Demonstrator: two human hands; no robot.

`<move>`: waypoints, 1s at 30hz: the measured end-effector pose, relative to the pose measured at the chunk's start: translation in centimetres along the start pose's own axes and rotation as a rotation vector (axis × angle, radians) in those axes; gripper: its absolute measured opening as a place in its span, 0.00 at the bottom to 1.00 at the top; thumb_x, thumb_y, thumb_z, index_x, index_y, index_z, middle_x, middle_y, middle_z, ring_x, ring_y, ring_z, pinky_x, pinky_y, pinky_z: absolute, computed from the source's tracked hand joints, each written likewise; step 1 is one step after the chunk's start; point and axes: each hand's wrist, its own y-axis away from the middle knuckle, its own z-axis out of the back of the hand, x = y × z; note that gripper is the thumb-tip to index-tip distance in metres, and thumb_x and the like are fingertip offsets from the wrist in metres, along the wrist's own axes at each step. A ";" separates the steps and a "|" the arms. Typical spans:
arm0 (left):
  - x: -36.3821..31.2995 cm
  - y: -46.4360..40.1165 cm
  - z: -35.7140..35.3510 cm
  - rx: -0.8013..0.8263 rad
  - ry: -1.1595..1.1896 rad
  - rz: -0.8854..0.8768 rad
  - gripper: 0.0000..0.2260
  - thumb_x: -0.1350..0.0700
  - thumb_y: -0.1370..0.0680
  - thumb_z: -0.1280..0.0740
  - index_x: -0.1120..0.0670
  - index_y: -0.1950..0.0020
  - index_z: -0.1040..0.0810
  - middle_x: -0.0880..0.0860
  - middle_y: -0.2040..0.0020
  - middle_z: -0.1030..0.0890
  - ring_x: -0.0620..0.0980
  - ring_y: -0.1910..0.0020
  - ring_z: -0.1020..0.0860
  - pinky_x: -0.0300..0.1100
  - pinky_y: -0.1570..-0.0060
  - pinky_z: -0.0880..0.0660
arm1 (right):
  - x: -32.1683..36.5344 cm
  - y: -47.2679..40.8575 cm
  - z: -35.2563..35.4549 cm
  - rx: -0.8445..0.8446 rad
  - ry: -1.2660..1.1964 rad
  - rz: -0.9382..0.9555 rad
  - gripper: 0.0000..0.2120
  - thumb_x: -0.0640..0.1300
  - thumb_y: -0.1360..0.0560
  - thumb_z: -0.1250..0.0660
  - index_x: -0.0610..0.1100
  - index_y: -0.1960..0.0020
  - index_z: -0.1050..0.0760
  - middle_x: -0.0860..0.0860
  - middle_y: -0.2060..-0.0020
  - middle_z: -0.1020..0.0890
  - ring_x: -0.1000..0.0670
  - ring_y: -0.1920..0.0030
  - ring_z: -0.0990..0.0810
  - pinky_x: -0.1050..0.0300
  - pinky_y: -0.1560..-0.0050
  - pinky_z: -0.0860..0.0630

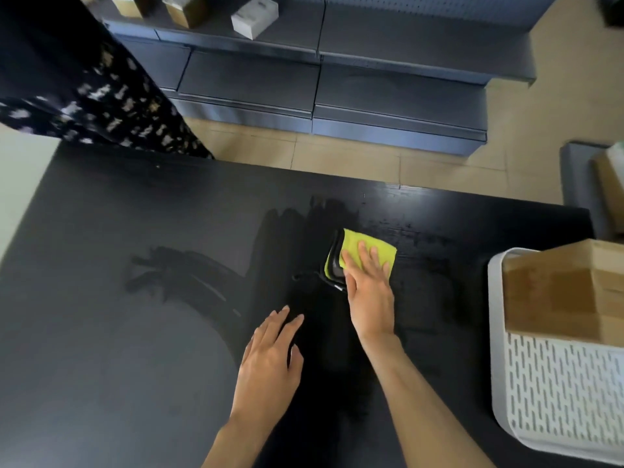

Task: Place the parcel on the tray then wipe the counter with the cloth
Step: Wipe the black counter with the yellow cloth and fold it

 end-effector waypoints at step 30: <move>-2.1 5.3 -2.4 0.041 -0.215 0.000 0.28 0.56 0.20 0.34 0.45 0.21 0.35 0.52 0.20 0.34 0.55 0.21 0.38 0.58 0.23 0.38 | -4.7 18.3 1.4 -0.032 0.055 0.087 0.22 0.45 0.16 0.35 0.52 0.23 0.29 0.51 0.20 0.32 0.46 0.19 0.37 0.39 0.21 0.34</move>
